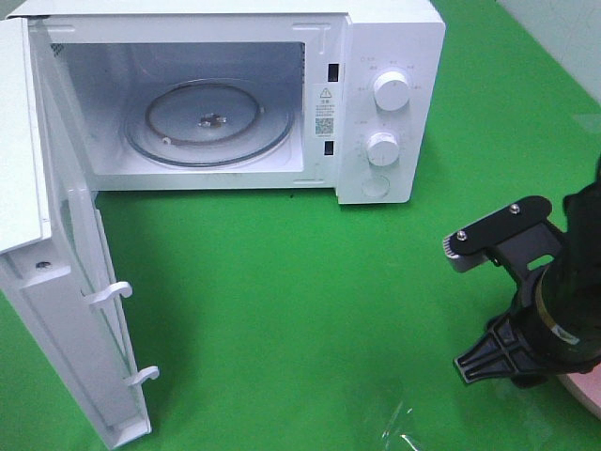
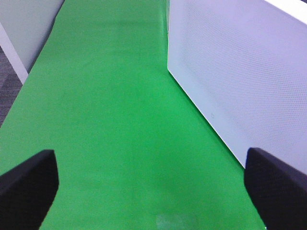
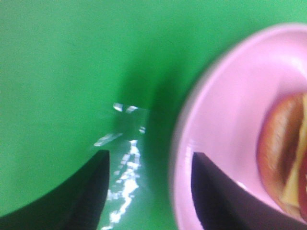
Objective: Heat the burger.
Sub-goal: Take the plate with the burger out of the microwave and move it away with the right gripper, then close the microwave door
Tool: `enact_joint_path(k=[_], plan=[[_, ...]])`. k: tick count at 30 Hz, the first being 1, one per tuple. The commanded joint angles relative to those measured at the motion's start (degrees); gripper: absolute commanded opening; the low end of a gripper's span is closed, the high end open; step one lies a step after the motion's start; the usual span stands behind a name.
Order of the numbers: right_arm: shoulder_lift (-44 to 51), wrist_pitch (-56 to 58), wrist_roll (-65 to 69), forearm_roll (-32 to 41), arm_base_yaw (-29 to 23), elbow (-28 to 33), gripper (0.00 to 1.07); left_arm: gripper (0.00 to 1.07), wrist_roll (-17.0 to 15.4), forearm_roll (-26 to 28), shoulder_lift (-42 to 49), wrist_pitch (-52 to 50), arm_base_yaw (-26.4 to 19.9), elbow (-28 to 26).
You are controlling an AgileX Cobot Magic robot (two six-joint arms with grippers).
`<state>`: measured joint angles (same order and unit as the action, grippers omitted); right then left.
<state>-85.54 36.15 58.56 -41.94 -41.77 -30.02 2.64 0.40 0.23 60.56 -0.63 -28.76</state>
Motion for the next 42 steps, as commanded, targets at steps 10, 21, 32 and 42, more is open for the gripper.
enact_joint_path(k=[10, 21, 32, 42], plan=[[17.76, 1.89, -24.52, 19.08, 0.17, -1.15, 0.79, 0.98, -0.11, 0.11, 1.26, -0.86, -0.29, 0.06], [28.65, 8.82, -36.73, 26.81, 0.17, -6.13, 0.76, 0.98, -0.11, 0.11, 1.26, -0.86, -0.29, 0.06], [34.32, 14.32, -39.76, 26.76, 0.17, -6.36, 0.76, 0.98, -0.11, 0.11, 1.26, -0.86, -0.29, 0.06], [49.79, 20.45, -39.59, 26.41, 0.34, -6.36, 0.76, 0.98, -0.11, 0.11, 1.26, -0.86, -0.29, 0.06]])
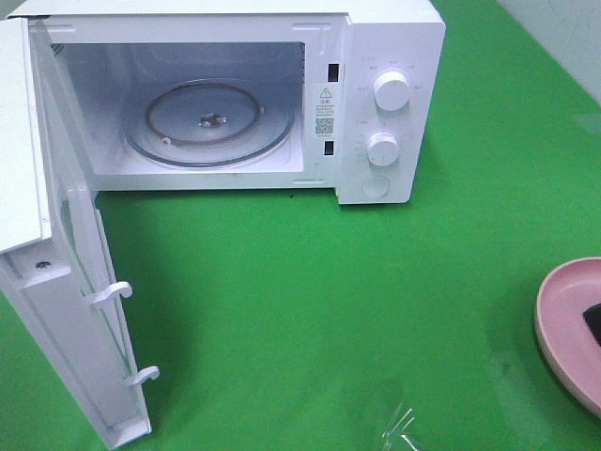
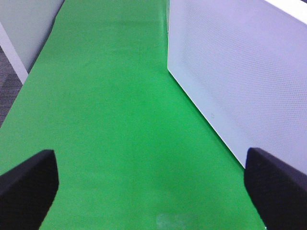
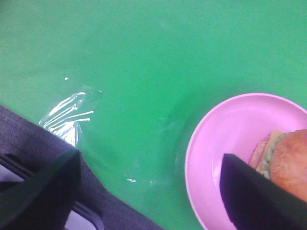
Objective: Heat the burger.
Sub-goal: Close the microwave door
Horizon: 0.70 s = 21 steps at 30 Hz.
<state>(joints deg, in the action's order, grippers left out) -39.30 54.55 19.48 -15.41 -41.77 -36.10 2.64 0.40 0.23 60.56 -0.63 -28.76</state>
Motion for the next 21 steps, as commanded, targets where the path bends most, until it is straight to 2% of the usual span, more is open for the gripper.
enact_joint_path(k=[1, 11, 12, 13, 15, 18, 20, 21], plan=[[4.98, 3.44, 0.40, -0.11, 0.34, 0.23, 0.76, 0.98, -0.11, 0.11, 1.26, -0.86, -0.29, 0.06], [9.45, 4.41, 2.18, 3.61, 1.49, 5.67, 0.76, 0.98, -0.11, 0.11, 1.26, -0.86, -0.29, 0.06], [10.66, 4.53, 2.12, 4.47, 3.84, 6.76, 0.76, 0.98, -0.11, 0.11, 1.26, -0.86, -0.29, 0.06], [10.66, 4.53, 2.12, 4.47, 3.84, 6.76, 0.76, 0.98, -0.11, 0.11, 1.26, -0.86, -0.29, 0.06], [14.61, 4.30, 0.52, 4.47, 11.12, 6.65, 0.76, 0.98, -0.11, 0.11, 1.26, -0.86, -0.29, 0.06], [15.58, 4.18, -0.40, 4.58, 12.66, 6.65, 0.76, 0.98, -0.11, 0.11, 1.26, -0.86, -0.29, 0.06], [20.97, 3.72, -4.07, 5.21, 20.00, 6.65, 0.76, 0.98, -0.11, 0.11, 1.26, -0.86, -0.29, 0.06], [20.97, 3.72, -4.07, 5.21, 20.00, 6.65, 0.76, 0.98, -0.11, 0.11, 1.26, -0.86, -0.29, 0.06]])
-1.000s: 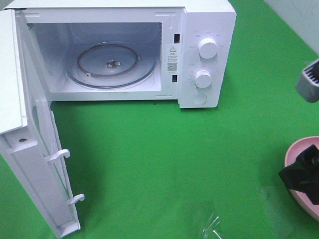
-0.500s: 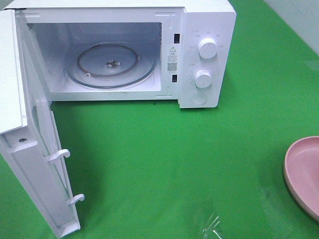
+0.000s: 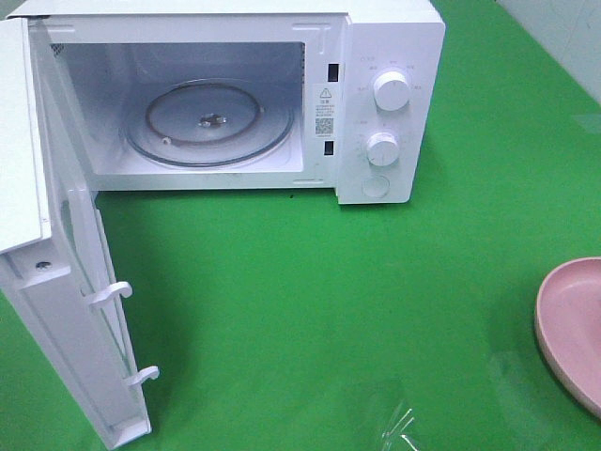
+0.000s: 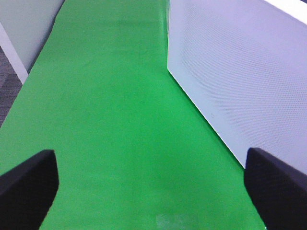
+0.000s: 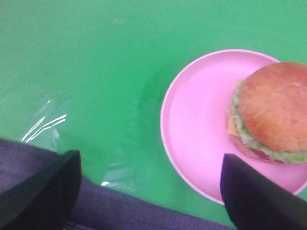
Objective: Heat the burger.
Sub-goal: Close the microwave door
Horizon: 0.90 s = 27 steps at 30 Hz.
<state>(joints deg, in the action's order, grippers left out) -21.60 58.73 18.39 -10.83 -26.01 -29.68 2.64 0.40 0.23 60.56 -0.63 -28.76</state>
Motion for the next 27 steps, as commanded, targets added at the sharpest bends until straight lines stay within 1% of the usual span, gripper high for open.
enact_joint_path(k=[1, 4, 6, 9, 11, 12, 13, 14, 15, 27], plan=[[6.07, -0.57, -4.47, 1.09, 6.93, 0.23, 0.76, 0.98, -0.11, 0.11, 1.26, -0.86, -0.29, 0.06], [8.02, -0.63, -5.16, 1.20, 8.31, 0.29, 0.76, 0.98, -0.11, 0.11, 1.26, -0.86, -0.29, 0.06], [13.75, -0.80, -6.59, 1.20, 13.06, 0.34, 0.76, 0.98, -0.11, 0.11, 1.26, -0.86, -0.29, 0.06], [15.01, -0.80, -6.70, 1.20, 14.04, 0.34, 0.76, 0.98, -0.11, 0.11, 1.26, -0.86, -0.29, 0.06], [21.26, -0.86, -7.85, 1.60, 18.16, 0.46, 0.76, 0.98, -0.11, 0.11, 1.26, -0.86, -0.29, 0.06], [21.26, -0.86, -7.85, 1.60, 18.16, 0.46, 0.76, 0.98, -0.11, 0.11, 1.26, -0.86, -0.29, 0.06], [23.61, -0.97, -8.88, 2.29, 19.60, 0.52, 0.76, 0.98, -0.11, 0.11, 1.26, -0.86, -0.29, 0.06], [23.61, -0.97, -8.88, 2.29, 19.60, 0.52, 0.76, 0.98, -0.11, 0.11, 1.26, -0.86, -0.29, 0.06], [23.32, -0.97, -10.03, 3.15, 20.68, 0.63, 0.76, 0.98, -0.11, 0.11, 1.26, -0.86, -0.29, 0.06], [23.38, -1.03, -9.80, 2.92, 20.57, 0.63, 0.76, 0.98, -0.11, 0.11, 1.26, -0.86, -0.29, 0.06]])
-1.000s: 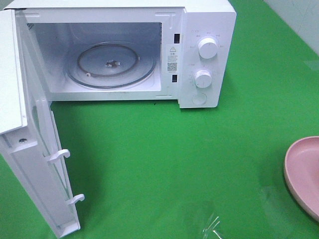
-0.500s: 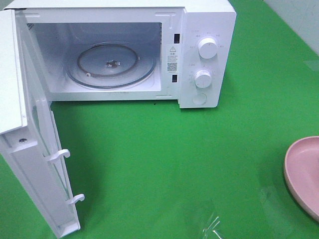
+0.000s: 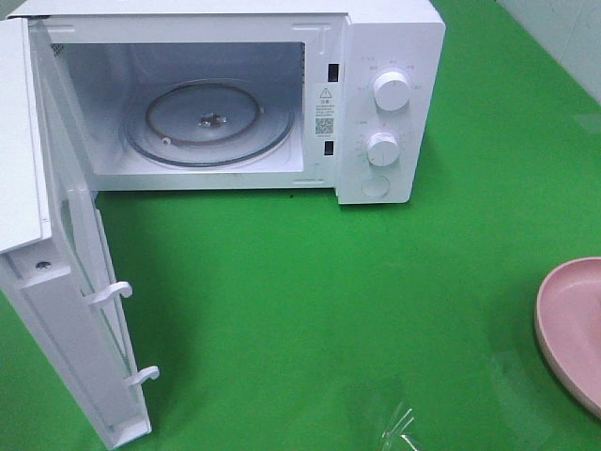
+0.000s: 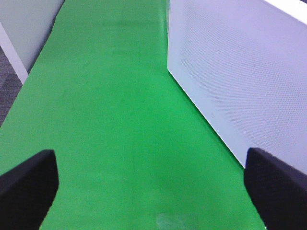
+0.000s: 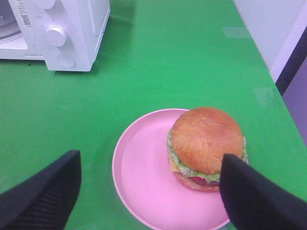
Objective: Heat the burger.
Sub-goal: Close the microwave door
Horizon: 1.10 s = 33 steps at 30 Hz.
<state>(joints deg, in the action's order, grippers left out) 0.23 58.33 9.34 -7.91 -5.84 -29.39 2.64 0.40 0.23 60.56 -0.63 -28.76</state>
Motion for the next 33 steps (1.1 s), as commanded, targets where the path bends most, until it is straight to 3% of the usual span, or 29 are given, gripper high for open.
enact_joint_path(k=[1, 33], plan=[[1.55, -0.63, -0.74, 0.00, 0.40, 0.34, 0.76, 0.98, -0.11, 0.11, 1.26, -0.86, -0.29, 0.06], [1.49, -0.63, -0.74, 0.00, 0.40, 0.34, 0.76, 0.98, -0.11, 0.11, 1.26, -0.86, -0.29, 0.06]])
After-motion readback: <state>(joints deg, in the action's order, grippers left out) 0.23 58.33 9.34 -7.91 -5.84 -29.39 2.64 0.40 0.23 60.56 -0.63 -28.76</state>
